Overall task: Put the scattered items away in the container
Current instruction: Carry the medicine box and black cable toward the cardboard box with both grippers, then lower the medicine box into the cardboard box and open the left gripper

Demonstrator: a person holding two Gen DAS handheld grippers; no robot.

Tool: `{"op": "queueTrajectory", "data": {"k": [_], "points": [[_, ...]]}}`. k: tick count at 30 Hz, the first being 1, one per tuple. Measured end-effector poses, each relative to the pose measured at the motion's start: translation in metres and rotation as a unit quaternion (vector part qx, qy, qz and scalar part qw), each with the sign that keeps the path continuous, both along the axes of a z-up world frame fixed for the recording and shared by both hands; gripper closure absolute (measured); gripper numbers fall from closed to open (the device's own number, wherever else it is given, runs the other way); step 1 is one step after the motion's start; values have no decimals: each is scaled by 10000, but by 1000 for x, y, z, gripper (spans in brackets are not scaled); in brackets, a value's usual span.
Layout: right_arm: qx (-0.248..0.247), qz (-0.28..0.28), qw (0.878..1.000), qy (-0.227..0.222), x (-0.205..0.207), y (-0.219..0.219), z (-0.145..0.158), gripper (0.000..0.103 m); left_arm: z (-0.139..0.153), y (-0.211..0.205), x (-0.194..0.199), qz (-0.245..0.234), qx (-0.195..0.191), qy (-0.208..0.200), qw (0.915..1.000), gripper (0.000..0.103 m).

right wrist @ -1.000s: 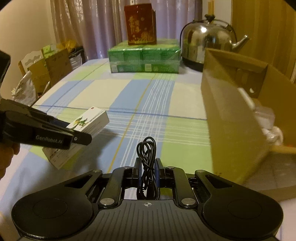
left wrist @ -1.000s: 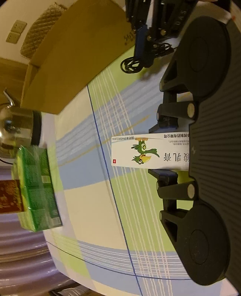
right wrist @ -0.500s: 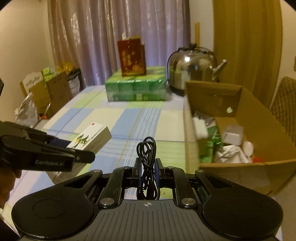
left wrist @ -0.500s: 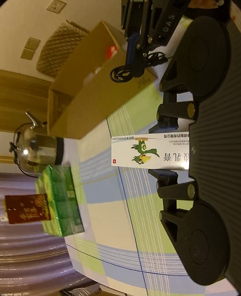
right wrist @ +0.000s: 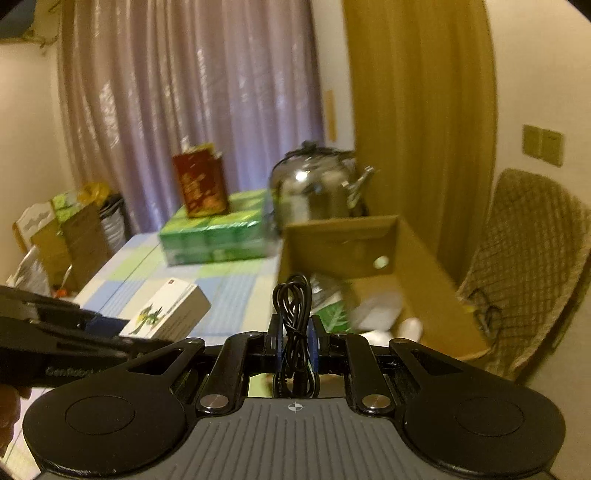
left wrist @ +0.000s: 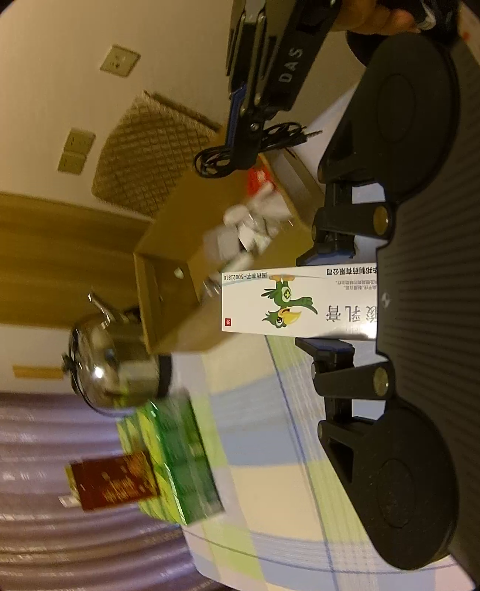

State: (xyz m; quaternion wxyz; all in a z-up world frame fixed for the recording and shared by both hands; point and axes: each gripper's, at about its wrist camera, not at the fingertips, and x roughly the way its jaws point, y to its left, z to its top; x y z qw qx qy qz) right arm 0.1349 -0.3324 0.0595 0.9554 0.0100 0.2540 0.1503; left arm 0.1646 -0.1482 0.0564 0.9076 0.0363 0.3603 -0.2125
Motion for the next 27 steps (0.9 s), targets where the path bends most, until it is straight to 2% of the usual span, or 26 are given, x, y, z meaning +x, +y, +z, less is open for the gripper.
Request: {"op": "queueTrajectory", "data": {"k": [7, 12, 19, 27], "points": [[10, -266, 9996, -75, 42, -43, 8, 92, 11, -50, 26, -233, -164, -1, 9996, 70], [-12, -359, 9993, 44, 72, -70, -3, 92, 9, -82, 52, -299, -291, 69, 9991, 70], [42, -366, 9988, 318, 112, -95, -27, 92, -11, -119, 89, -369, -243, 216, 9988, 70], [32, -286, 9985, 460, 134, -97, -48, 92, -39, -137, 123, -383, -64, 363, 9986, 70]]}}
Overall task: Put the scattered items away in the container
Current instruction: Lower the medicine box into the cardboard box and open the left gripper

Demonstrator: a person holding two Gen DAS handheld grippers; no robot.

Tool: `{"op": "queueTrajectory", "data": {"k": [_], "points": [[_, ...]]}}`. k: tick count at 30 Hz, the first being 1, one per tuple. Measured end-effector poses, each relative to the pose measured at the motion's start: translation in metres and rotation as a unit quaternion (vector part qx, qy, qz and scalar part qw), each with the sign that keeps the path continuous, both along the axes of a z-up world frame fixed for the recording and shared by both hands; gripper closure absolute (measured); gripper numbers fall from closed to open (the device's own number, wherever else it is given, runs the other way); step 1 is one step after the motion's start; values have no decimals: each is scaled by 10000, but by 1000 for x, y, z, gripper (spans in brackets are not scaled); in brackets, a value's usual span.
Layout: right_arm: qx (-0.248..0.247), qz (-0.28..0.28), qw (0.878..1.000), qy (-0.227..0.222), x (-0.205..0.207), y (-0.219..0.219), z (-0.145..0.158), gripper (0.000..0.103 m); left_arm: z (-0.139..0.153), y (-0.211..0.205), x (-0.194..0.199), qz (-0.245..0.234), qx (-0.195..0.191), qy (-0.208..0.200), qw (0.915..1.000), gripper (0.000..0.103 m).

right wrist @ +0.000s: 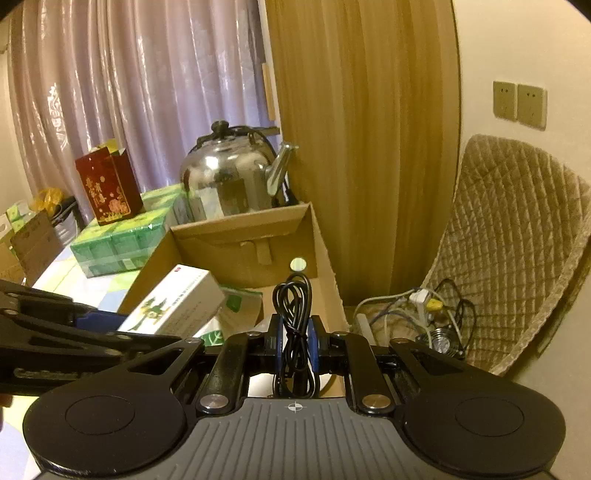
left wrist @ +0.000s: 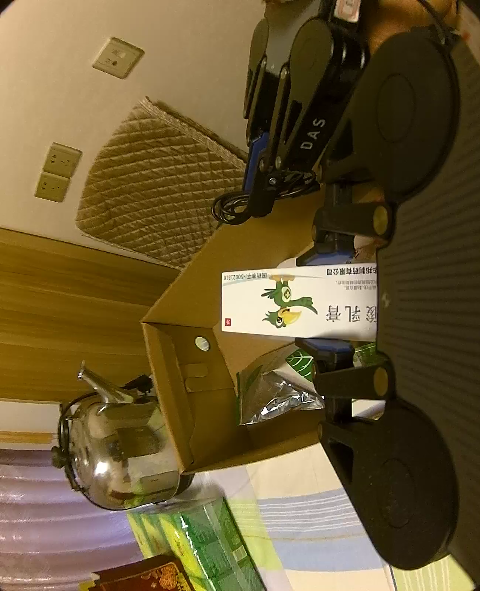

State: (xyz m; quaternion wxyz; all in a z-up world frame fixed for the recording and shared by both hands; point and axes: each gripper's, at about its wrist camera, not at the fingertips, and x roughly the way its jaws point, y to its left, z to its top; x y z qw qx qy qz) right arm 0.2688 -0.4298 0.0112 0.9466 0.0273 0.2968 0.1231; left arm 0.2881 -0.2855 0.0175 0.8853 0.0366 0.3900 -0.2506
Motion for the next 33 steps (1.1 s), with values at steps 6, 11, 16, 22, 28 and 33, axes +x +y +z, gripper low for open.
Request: {"op": "queueTrajectory", "data": {"k": [6, 11, 16, 22, 28, 33], "points": [[-62, 57, 10000, 29, 6, 2, -9, 92, -14, -3, 10, 18, 123, 60, 9999, 70], [-78, 89, 9999, 63, 5, 3, -12, 92, -11, 2, 9, 74, 125, -29, 9999, 70], [-96, 161, 9998, 117, 3, 8, -14, 92, -1, 12, 3, 174, 71, -148, 9997, 70], [-129, 218, 9996, 155, 1, 14, -13, 92, 6, 19, -4, 218, 44, -192, 9996, 70], [-175, 302, 9992, 209, 1, 21, -14, 92, 9, 26, -10, 264, -26, -201, 9994, 66], [-230, 369, 9990, 95, -1, 27, -13, 76, 10, 33, -13, 320, -57, -219, 9992, 64]]}}
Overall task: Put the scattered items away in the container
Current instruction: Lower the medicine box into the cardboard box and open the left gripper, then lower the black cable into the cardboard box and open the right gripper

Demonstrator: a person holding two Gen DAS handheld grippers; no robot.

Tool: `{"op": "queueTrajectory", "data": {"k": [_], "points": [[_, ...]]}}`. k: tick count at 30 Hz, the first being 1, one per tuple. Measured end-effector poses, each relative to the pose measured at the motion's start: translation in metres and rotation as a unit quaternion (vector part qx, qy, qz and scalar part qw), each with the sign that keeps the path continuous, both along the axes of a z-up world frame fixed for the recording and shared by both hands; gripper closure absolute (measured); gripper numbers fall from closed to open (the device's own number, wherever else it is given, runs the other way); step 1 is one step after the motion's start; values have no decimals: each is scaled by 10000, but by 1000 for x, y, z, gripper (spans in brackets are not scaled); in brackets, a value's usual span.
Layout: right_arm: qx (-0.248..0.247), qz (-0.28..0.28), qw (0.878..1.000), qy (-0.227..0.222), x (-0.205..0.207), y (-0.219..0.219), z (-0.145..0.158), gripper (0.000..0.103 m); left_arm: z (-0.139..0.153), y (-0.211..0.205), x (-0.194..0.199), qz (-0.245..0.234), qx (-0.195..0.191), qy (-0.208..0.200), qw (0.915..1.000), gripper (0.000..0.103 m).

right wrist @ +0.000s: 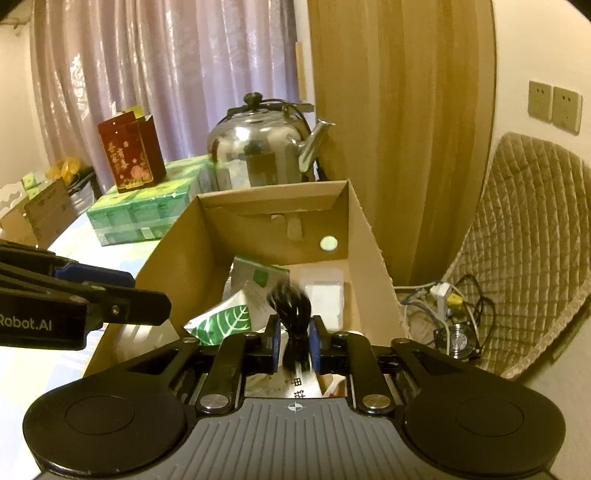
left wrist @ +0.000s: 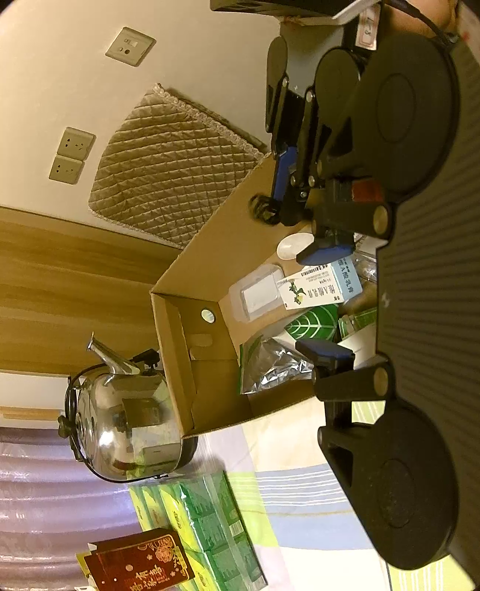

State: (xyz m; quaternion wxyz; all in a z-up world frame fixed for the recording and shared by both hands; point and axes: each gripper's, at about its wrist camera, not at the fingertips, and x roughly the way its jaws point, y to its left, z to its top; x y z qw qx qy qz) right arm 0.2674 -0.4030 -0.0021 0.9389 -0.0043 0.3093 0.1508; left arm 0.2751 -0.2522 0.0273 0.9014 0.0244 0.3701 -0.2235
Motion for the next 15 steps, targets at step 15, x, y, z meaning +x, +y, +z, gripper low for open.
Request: {"op": "queueTrajectory", "data": {"k": [15], "points": [[229, -242, 9991, -274, -51, -9, 32, 41, 16, 26, -40, 274, -115, -171, 9994, 42]]}}
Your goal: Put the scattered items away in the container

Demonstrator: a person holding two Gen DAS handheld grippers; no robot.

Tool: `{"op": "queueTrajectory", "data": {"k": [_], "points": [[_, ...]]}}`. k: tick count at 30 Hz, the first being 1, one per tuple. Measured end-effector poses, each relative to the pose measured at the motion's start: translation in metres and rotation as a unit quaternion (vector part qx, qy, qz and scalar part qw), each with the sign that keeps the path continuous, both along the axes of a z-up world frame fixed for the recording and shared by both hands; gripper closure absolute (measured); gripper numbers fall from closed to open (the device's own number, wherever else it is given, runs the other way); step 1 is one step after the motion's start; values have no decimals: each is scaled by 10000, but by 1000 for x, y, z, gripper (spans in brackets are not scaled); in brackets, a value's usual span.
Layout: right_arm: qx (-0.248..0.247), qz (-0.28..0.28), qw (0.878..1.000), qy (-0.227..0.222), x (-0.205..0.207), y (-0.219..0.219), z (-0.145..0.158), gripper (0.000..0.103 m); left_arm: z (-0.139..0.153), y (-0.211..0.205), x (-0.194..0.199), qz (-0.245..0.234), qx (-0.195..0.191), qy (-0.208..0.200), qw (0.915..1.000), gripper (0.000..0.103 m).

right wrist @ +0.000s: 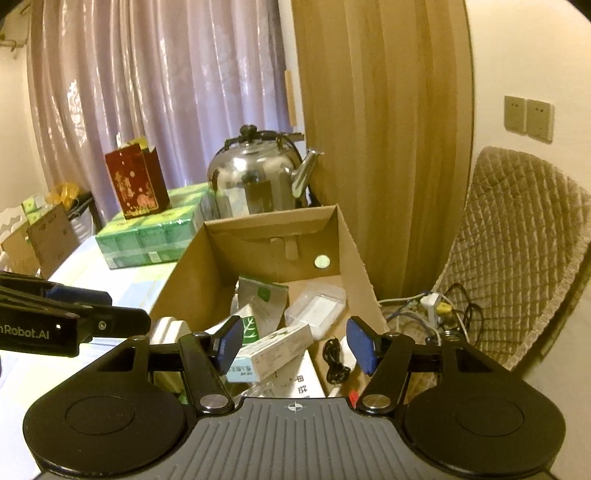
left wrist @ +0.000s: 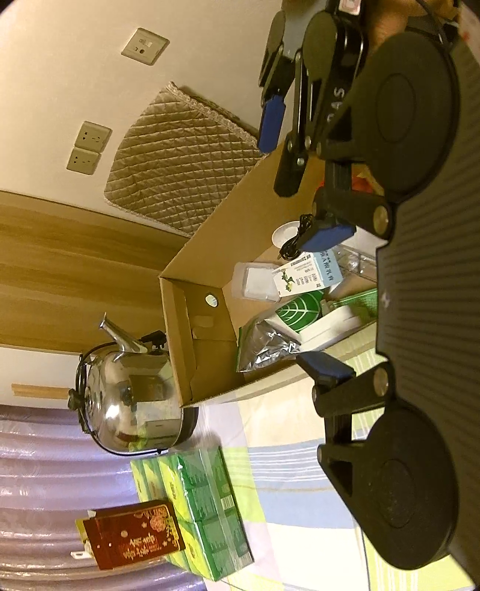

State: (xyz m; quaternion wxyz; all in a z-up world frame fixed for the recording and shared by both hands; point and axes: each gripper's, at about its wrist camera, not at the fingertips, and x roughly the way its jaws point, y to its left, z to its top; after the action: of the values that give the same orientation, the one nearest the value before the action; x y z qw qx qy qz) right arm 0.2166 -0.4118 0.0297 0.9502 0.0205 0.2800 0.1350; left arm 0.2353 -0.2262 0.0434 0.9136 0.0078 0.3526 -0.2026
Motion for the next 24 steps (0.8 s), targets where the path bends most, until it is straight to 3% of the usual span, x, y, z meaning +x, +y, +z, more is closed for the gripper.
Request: {"op": "queueTrajectory", "data": {"k": [2, 11, 19, 24], "points": [[13, -46, 10000, -33, -11, -1, 5, 34, 4, 1, -9, 17, 3, -52, 10000, 31], [0, -143, 9998, -104, -53, -4, 26, 19, 17, 12, -53, 173, 130, -313, 9993, 4], [-72, -92, 9999, -18, -90, -3, 36, 2, 18, 23, -91, 476, 134, -227, 9985, 1], [-59, -88, 9999, 56, -112, -2, 39, 2, 19, 30, -111, 756, 131, -164, 9969, 1]]}}
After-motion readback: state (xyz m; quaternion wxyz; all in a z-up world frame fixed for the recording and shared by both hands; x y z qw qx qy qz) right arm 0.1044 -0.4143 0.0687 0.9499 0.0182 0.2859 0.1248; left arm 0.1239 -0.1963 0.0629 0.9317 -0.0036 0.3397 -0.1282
